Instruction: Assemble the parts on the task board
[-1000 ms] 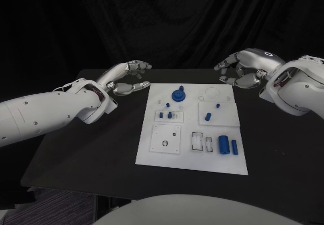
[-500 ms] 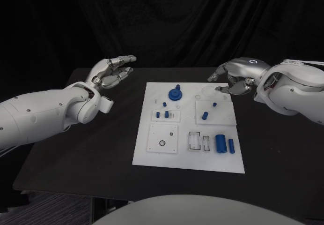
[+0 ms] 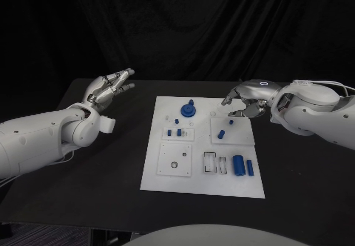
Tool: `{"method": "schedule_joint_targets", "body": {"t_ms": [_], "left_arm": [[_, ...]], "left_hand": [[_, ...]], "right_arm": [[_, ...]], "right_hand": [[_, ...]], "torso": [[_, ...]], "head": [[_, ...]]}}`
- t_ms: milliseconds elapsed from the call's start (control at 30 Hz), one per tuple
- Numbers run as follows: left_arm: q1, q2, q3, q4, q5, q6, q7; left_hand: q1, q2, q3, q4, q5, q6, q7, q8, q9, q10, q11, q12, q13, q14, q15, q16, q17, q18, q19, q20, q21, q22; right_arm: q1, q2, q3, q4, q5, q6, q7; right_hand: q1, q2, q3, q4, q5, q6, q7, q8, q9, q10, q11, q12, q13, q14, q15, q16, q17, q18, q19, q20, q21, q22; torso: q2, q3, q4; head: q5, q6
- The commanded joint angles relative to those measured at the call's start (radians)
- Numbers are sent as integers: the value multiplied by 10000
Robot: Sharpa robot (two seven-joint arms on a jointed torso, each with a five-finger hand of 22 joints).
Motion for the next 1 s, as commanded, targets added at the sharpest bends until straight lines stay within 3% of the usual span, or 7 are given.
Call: {"method": "schedule_joint_targets", "body": {"t_ms": [33, 167, 267, 400, 500, 767, 1000], "left_arm": [[-8, -47, 12, 150, 1072, 1145, 1185], [-8, -156, 12, 400, 1216, 1459, 1300], [-8, -246, 12, 616, 1261, 1570, 1450], [-8, -390, 13, 945, 1281, 1658, 1619], [-8, -471, 13, 1146, 1302, 1758, 1682], [-6, -703, 13, 1818, 2055, 2239, 1575], [-6, -951, 14, 2489, 2637, 2497, 1476]], "left_hand": [[-410, -88, -667, -15, -111, -187, 50, -60, -16, -142, 53, -173, -18, -75, 85, -81, -18, 151, -79, 92, -27, -151], [11, -67, -1081, -45, -109, -244, -22, -52, -12, -210, -30, -309, -30, -194, 31, -188, -49, 228, -152, 109, -33, -353], [263, -6, -1298, -39, -109, -254, -96, -49, -10, -232, -110, -376, -35, -270, -61, -255, -67, 264, -328, 90, -71, -707], [674, 187, -1666, -42, -107, -864, -658, -131, -79, -445, -686, -731, -90, -510, -392, -438, -131, 303, -838, -104, -161, -1587], [809, 395, -1945, -37, -109, -1368, -1060, -171, -127, -646, -1030, -1016, -125, -645, -434, -533, -170, 241, -1176, 22, -214, -2167], [773, 897, -2415, -31, -103, -1930, -1381, -218, -177, -868, -1347, -1371, -172, -793, -547, -613, -219, 209, -1555, 135, -268, -2770], [804, 1301, -2945, -39, -85, -2593, -1712, -264, -228, -1124, -1570, -1727, -225, -800, -881, -616, -221, 237, -2075, -228, -402, -3892]], "right_arm": [[-93, -50, 6, 2, -235, 225, -151], [-181, -101, 6, 3, -322, 224, -136], [-223, -151, 6, 22, -350, 135, -98], [-256, -241, 6, 88, -368, 43, -79], [-267, -287, 6, 114, -374, 28, -81], [-358, -374, 6, 108, -379, 60, -141], [-490, -359, 6, 25, -380, 37, -143]], "right_hand": [[-124, -16, -261, 125, -282, 77, -13, 41, 13, 185, -4, -64, -178, 68, 17, 51, -11, -58, 101, -13, 78, 909], [-149, -31, -449, 251, -418, 167, 12, 74, 28, 334, -28, -76, -301, 82, -10, 49, -31, -71, 147, -21, 119, 933], [-92, 1, -554, 319, -349, 333, 59, 145, 66, 535, -56, -65, -403, 118, -32, 79, -15, -84, 203, -43, 176, 962], [-33, 29, -652, 364, -153, 431, 84, 174, 100, 805, -94, -47, -507, 197, -64, 174, 72, -116, 309, -72, 340, 1027], [-28, 33, -665, 370, -117, 434, 83, 172, 103, 832, -98, -51, -523, 204, -69, 181, 77, -122, 326, -76, 368, 1038], [227, 110, -657, 244, 692, 572, 134, 186, 153, 1028, -116, -183, -754, 227, -93, 187, 54, -130, 373, -110, 362, 1079], [416, 125, -518, 93, 1356, 768, 208, 220, 200, 1240, -131, -274, -934, 226, -110, 178, 23, -128, 387, -127, 330, 1110]], "torso": [[7, -106, 33], [-27, -124, 50], [-39, -104, 39], [-44, -96, 16], [-41, -97, 13], [-31, -113, 38], [-27, -112, 29]], "head": [[-73, 85], [-118, 88], [-99, 53], [-76, 23], [-73, 18], [-80, -4], [-59, -37]]}}
